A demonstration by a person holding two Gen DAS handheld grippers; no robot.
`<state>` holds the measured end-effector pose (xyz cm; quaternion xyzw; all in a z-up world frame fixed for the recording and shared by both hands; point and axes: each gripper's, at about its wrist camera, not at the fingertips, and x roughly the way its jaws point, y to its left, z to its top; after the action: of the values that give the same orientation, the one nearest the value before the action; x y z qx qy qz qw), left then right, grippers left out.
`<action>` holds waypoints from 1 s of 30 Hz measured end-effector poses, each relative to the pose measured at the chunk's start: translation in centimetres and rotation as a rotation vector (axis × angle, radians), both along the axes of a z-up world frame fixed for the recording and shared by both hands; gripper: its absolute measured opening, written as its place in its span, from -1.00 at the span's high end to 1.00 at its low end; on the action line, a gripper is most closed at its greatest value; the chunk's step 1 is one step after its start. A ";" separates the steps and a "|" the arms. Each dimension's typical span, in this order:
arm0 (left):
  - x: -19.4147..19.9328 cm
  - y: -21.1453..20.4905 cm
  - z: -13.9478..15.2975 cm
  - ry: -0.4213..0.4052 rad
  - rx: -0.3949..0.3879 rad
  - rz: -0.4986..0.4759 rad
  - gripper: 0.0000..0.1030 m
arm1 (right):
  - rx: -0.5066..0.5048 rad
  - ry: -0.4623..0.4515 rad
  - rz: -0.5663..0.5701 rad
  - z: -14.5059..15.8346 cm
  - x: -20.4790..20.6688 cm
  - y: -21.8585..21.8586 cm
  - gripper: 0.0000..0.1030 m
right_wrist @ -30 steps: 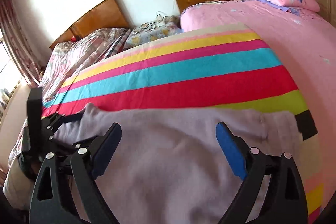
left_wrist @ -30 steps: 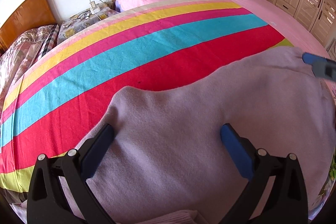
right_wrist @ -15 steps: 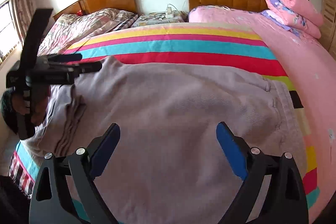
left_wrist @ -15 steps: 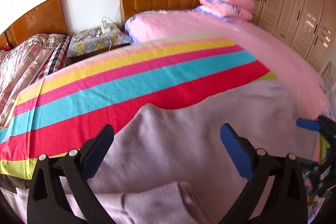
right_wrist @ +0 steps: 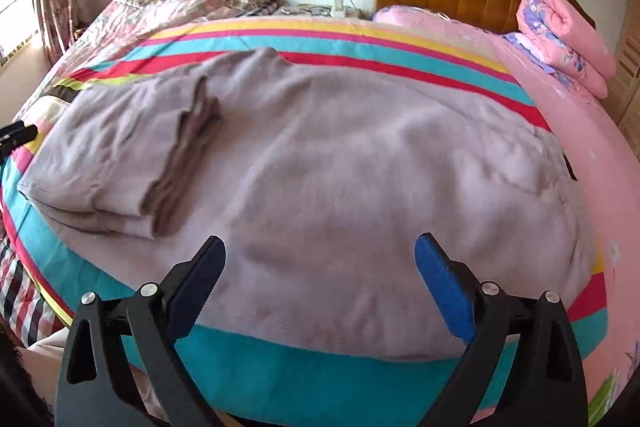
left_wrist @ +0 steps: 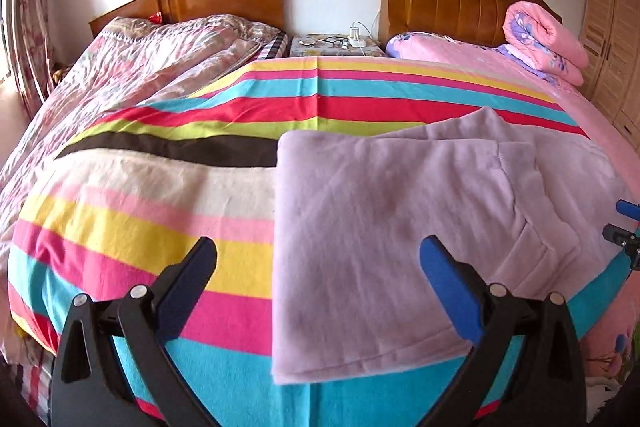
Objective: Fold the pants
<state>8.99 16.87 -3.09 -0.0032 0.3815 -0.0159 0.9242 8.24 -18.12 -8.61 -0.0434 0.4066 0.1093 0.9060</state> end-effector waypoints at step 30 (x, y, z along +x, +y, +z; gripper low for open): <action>-2.1 -2.1 -5.2 0.026 0.049 -0.042 -0.97 | 0.026 -0.045 0.218 -4.6 -0.9 9.0 -0.80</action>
<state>6.87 14.76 -8.27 0.0274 0.3937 -0.0257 0.9185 7.34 -9.09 -13.20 -0.0779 0.3775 0.2117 0.8981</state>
